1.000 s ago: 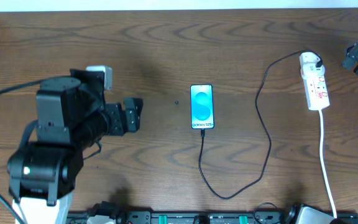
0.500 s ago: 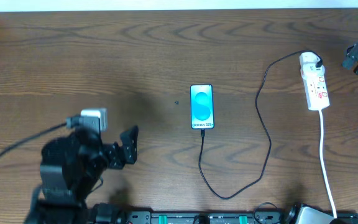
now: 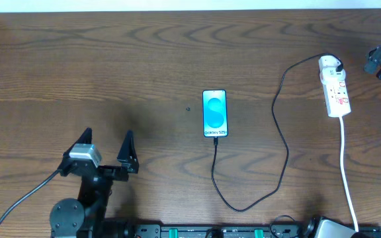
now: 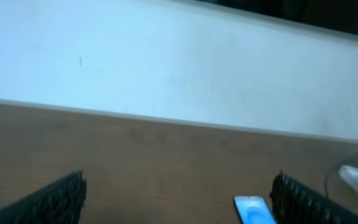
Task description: Plug charger to phone and switch on socket
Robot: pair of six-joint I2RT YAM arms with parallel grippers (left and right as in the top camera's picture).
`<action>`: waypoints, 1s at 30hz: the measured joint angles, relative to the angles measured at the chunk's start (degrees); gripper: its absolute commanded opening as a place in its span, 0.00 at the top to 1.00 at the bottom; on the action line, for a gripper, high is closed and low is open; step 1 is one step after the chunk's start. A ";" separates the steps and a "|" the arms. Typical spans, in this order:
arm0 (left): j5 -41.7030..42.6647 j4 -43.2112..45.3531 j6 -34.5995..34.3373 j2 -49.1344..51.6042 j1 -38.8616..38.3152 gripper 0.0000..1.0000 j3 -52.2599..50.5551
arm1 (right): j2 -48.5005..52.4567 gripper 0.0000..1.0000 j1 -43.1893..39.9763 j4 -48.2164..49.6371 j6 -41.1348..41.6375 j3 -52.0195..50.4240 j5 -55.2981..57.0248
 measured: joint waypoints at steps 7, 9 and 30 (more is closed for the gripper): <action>-0.20 20.44 0.02 -2.82 0.44 0.05 -9.31 | 0.00 0.01 0.00 0.00 0.00 0.00 0.00; -0.20 25.73 0.02 -2.93 0.44 0.05 -11.65 | 0.00 0.01 0.00 0.00 0.00 0.00 0.02; -0.24 39.60 0.02 -5.86 0.76 0.05 -25.07 | 0.00 0.01 0.00 0.00 0.00 0.00 0.00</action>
